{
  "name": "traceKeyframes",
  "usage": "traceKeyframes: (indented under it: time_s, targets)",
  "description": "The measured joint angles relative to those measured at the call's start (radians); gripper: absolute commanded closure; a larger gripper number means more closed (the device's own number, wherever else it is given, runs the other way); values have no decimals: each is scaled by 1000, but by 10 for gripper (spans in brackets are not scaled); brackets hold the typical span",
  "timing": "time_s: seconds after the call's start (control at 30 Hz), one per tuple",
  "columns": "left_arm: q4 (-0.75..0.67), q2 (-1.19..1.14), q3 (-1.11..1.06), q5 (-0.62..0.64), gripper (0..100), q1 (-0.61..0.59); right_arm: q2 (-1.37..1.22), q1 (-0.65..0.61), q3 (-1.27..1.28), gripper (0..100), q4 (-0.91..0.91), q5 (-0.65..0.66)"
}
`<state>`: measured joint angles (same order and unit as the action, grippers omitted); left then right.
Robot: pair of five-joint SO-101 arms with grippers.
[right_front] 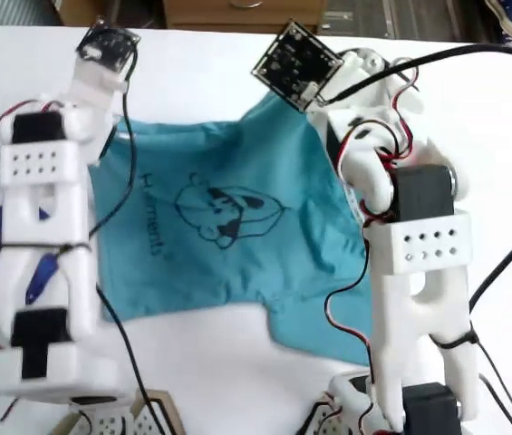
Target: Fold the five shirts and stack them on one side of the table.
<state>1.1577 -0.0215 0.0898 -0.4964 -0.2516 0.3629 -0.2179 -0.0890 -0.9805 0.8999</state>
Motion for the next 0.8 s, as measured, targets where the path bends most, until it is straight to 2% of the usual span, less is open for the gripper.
traceKeyframes:
  time_s: [0.23, 0.4, 0.6, 0.8]
  targets:
    - [172, -212, 255, 2, 980, 6, -91, 43, 6, 978, 23, 0]
    - [307, -276, 376, 2, 980, 14, -117, 48, 6, 978, -18, 0]
    - [338, -324, 486, -14, 980, 14, -123, 48, 6, 978, -18, 0]
    - [397, -354, 496, -15, 980, 14, -126, 57, 6, 978, -68, 0]
